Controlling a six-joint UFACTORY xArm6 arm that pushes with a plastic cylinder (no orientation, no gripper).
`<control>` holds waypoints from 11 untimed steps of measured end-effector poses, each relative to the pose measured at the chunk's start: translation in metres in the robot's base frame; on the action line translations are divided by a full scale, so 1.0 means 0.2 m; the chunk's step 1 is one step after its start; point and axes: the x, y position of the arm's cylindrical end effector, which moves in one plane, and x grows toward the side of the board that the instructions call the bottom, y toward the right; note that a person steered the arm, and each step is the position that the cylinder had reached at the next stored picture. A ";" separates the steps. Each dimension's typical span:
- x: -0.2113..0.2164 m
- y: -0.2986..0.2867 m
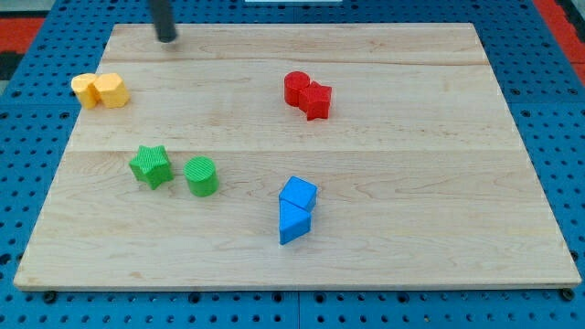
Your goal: Separate the yellow blocks
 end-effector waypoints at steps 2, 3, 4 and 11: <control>0.20 -0.38; 0.22 -0.38; 0.45 -0.38; 0.67 -0.21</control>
